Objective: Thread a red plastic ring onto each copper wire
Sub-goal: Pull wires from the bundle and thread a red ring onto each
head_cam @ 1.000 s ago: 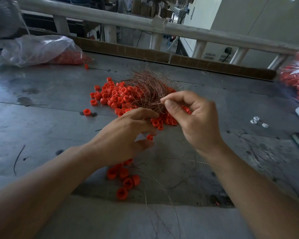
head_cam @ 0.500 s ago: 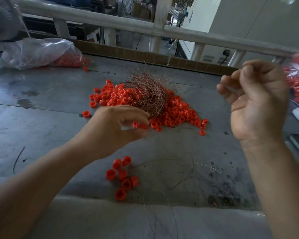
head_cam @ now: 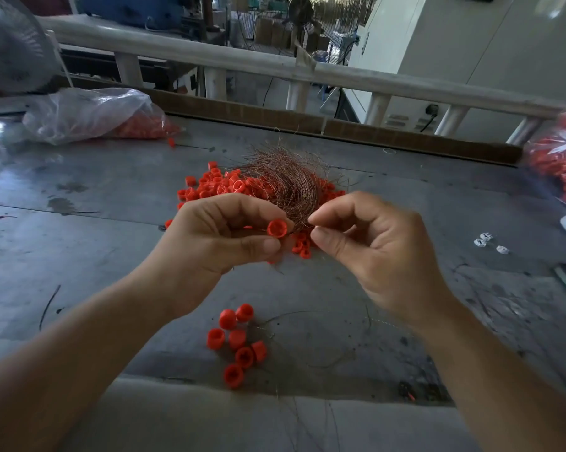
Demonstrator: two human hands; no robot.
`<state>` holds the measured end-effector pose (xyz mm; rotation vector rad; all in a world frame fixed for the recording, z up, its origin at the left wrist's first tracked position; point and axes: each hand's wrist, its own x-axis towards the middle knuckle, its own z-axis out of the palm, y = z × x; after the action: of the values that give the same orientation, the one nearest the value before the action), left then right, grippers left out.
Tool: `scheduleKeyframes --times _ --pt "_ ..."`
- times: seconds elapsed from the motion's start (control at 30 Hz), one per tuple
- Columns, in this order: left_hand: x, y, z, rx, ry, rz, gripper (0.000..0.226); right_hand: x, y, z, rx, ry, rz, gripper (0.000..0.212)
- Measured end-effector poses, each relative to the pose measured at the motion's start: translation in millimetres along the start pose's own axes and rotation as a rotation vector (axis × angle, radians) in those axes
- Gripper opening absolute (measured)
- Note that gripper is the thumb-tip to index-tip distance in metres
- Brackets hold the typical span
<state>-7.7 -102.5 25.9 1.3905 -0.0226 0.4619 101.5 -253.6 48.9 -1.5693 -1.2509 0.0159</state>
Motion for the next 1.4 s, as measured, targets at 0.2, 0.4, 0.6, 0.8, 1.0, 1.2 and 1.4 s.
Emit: scheduleKeyframes --times 0.2,0.4,0.6,0.8,1.0,1.2,1.4 --pt "0.6 2.1 5.2 0.056 -0.012 -0.018 0.025 -1.6 -2.2 5.2 -0.011 0.015 -0.014 0.021" --pt "0.4 0.5 6.8 0.106 0.059 -0.026 0.040 -2.2 -3.2 5.6 0.007 0.033 0.005 0.022" --pt "-0.9 -0.1 7.7 0.147 0.074 0.007 0.034 -1.2 -3.1 6.2 0.058 0.081 0.054 0.019" --pt "-2.2 0.6 12.9 0.209 0.102 0.048 0.025 -4.4 -4.1 11.3 0.099 0.076 0.070 0.022" --pt "-3.8 0.2 14.1 0.187 0.105 0.079 0.026 -6.9 -5.7 15.9 0.138 0.036 0.102 0.019" --pt "-4.3 -0.7 13.0 0.106 0.077 0.072 0.023 -7.3 -7.0 13.4 0.127 0.041 0.100 0.023" --pt "-5.2 0.8 11.8 0.023 0.041 0.036 0.024 -6.8 -7.6 11.4 0.113 0.053 0.097 0.026"
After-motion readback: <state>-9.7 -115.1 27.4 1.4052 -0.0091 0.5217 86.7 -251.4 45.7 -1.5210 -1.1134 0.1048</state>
